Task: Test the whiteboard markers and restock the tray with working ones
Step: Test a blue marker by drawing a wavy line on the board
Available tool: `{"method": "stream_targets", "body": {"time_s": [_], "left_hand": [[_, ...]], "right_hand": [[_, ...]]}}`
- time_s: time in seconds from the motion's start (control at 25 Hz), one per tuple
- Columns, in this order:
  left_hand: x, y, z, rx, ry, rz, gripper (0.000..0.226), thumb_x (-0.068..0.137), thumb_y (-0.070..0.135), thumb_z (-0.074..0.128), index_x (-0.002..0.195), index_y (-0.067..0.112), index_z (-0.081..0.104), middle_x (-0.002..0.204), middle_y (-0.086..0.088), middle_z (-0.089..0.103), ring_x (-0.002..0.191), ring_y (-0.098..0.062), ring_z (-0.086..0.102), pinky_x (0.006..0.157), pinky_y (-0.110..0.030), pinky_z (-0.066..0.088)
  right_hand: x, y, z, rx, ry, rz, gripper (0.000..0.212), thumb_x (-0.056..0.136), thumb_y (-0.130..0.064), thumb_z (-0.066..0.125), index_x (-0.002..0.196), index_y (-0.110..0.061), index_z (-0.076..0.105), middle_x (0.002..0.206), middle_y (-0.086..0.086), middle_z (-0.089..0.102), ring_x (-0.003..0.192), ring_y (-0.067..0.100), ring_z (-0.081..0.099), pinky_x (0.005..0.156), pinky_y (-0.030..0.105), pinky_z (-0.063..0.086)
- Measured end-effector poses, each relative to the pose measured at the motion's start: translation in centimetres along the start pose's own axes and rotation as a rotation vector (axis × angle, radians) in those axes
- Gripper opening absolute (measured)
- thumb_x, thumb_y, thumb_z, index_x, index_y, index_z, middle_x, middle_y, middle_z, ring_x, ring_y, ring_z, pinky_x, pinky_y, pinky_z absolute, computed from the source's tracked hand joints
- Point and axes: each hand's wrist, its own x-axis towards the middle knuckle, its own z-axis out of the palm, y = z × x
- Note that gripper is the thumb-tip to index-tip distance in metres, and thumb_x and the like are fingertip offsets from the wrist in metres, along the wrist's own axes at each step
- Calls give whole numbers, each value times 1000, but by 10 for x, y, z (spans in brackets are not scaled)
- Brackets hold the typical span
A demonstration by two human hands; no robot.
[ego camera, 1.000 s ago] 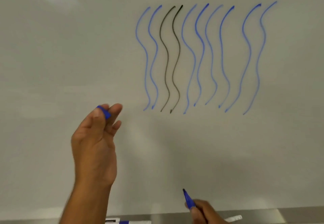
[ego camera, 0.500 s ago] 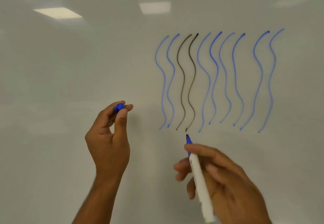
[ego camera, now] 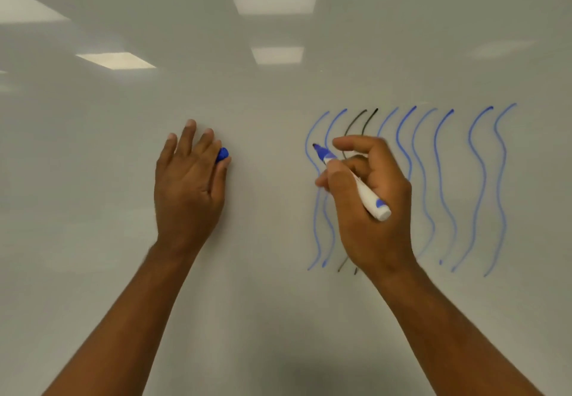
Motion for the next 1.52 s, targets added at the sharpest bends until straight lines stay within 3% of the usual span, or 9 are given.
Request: {"method": "stream_targets", "body": {"time_s": [0.2,0.36,0.56,0.8,0.96,1.04,1.24,1.32,1.52], "left_hand": [[3,-17,20,-53,35,95,37,108,18,64,139,-1,64,151,-15,58,148,-34,49,123,-55,39],[2,-19,23,-84,63,76,36,109,21,63,140,2,65,151,-12,59,148,-30,50,125,-51,37],[0,-21,24,-100,34,69,39,110,22,61,143,2,62,153,-11,56,150,-30,47,126,-50,34],[0,-20,25,-96,53,63,38,110,21,62,142,2,63,152,-12,57,148,-31,49,125,-52,36],[0,-20,26,-89,55,73,38,110,22,61,142,2,63,152,-12,57,149,-31,48,127,-49,34],[0,-21,25,-91,53,71,38,110,22,61,143,2,63,152,-12,57,149,-30,48,127,-48,33],[1,-18,24,-86,55,69,38,110,23,60,142,1,63,151,-13,58,148,-31,49,128,-47,32],[1,-18,23,-86,60,68,39,111,24,59,142,1,63,151,-14,58,148,-31,49,128,-46,31],[3,-18,22,-87,45,64,39,111,24,59,143,2,62,152,-13,57,149,-31,48,128,-47,32]], "right_hand": [[39,18,22,-198,162,-171,9,90,-17,70,95,-12,65,78,-9,70,65,14,66,51,34,52],[50,28,32,-284,213,-137,14,88,-19,73,95,-10,65,78,-11,69,65,10,67,51,29,53],[42,32,42,-394,168,-177,10,87,-17,69,83,-8,66,70,4,66,61,23,62,53,44,49],[-75,60,21,-581,69,-130,9,83,-19,70,76,-14,66,66,3,56,59,26,56,54,42,49],[-154,82,30,-773,-11,-64,12,73,-14,74,64,-15,66,57,0,53,47,20,50,44,32,48],[-160,83,35,-728,-67,-9,14,70,-18,80,66,-16,66,56,-4,53,45,14,47,41,26,46],[-125,55,22,-333,48,194,10,78,-25,73,84,-28,66,65,-9,64,54,7,57,50,16,47],[-98,38,20,-264,81,133,13,82,-24,74,92,-27,68,75,-10,67,61,9,60,56,12,46],[-9,6,32,-323,185,-118,5,91,-23,71,93,-19,71,74,-8,67,64,13,62,54,24,47]]}}
